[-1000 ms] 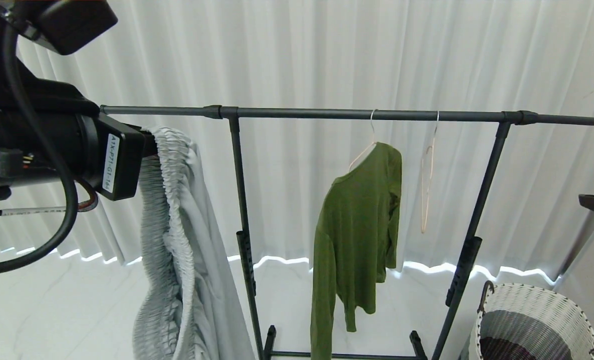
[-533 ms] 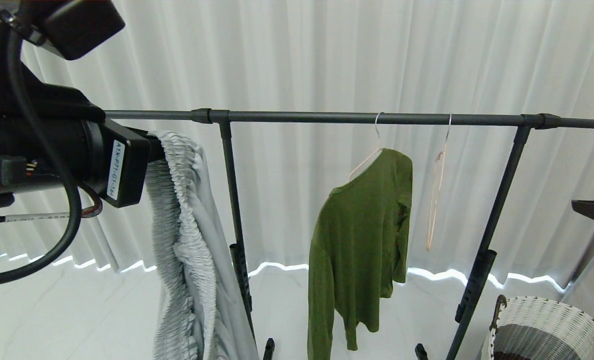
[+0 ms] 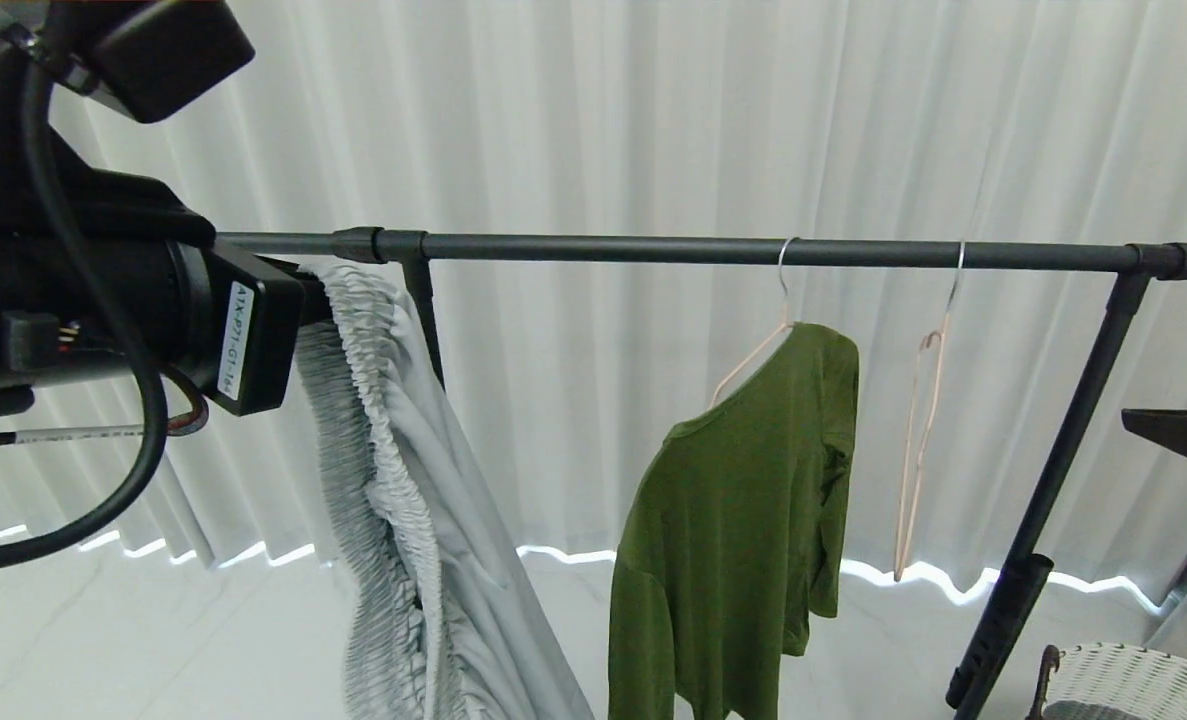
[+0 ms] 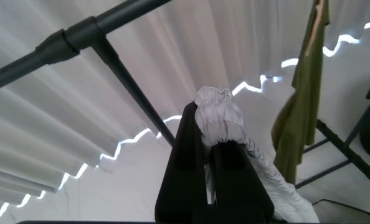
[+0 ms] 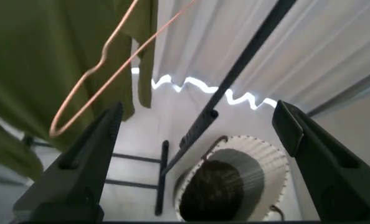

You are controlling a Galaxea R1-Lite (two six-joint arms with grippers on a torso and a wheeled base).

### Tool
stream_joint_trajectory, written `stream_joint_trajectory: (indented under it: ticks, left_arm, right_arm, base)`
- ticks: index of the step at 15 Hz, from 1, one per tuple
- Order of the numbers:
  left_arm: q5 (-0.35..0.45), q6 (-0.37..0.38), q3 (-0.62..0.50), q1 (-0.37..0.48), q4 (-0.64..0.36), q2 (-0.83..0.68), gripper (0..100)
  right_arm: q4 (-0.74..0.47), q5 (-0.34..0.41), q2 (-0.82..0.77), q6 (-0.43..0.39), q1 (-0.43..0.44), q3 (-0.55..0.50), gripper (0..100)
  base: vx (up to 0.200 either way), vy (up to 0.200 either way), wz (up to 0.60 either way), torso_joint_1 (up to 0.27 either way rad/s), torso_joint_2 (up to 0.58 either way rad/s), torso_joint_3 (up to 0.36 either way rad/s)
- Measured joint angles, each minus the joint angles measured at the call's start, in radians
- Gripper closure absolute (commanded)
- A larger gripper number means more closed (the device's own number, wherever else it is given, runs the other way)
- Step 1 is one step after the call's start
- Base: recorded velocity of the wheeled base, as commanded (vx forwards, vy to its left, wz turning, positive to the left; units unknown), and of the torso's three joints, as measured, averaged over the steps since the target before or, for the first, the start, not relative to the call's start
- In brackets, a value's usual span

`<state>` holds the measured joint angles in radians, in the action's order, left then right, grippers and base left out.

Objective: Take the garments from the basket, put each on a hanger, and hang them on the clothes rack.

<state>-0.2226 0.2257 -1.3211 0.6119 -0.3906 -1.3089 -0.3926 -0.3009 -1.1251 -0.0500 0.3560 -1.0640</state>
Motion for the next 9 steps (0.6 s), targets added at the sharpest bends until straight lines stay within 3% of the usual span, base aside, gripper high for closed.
stream_joint_trajectory:
  ticks: [4,9]
  left_arm:
    - [0.000,0.000,0.031,-0.001,-0.001,0.002,100]
    - [0.000,0.001,0.067,-0.011,0.070,0.010,100]
  right_arm:
    - [0.198,0.031,-0.054,0.046,0.004,0.111,0]
    - [0.333,0.034,-0.236,0.227,0.079,0.135,0]
  base:
    - [0.000,0.000,0.00,0.000,0.00,0.000]
    - [0.000,0.000,0.00,0.000,0.00,0.000]
